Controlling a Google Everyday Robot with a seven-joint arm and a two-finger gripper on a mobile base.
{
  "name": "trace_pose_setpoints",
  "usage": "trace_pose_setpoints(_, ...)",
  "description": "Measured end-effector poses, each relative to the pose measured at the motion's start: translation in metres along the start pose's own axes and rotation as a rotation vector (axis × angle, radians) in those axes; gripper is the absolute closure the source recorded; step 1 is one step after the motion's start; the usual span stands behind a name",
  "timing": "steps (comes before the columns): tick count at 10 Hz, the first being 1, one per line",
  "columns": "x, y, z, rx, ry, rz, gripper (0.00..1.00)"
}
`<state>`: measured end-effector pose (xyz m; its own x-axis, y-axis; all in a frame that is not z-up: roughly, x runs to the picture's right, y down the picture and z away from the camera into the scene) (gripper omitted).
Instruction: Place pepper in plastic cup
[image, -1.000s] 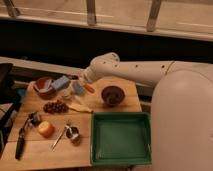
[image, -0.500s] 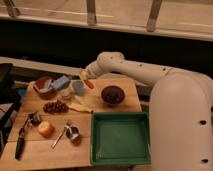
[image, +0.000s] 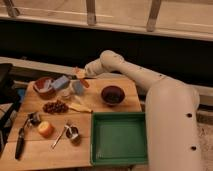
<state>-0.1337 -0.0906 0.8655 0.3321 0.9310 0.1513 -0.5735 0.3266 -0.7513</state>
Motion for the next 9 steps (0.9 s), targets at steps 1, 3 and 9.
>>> trace_pose_setpoints(1, 0.005, -0.001, 0.007, -0.025, -0.028, -0.002, 1.00)
trace_pose_setpoints(3, 0.004, 0.004, 0.017, -0.055, -0.046, -0.017, 1.00)
trace_pose_setpoints(9, 0.002, 0.010, 0.023, -0.073, -0.045, -0.033, 1.00)
